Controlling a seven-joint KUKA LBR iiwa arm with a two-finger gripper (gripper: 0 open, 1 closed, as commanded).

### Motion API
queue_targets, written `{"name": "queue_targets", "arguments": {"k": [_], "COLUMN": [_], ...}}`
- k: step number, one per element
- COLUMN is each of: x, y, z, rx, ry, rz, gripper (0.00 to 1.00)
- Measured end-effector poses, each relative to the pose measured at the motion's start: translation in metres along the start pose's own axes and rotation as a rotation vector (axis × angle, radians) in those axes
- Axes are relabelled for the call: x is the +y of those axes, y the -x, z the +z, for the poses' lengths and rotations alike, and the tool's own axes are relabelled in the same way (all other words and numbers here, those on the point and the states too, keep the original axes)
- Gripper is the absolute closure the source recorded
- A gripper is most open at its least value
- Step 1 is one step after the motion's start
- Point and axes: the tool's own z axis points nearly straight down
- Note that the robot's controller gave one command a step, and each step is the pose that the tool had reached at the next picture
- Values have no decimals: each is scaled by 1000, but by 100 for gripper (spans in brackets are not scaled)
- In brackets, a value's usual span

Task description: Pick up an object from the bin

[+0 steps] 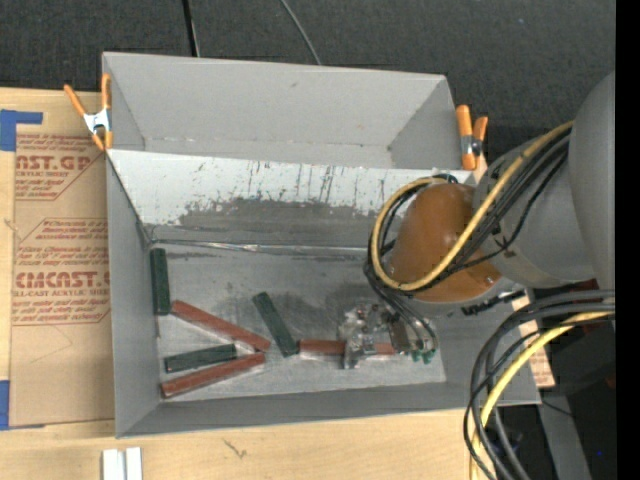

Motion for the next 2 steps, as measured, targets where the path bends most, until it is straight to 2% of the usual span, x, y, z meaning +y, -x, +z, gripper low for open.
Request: {"name": "queue_targets", "arguments": {"k": [1, 2], "x": [0, -24], "y": [0, 4], "z": [0, -161], "rx": [0, -12], "ry": [0, -1], "rz": [0, 35], "gripper": [100, 100]}}
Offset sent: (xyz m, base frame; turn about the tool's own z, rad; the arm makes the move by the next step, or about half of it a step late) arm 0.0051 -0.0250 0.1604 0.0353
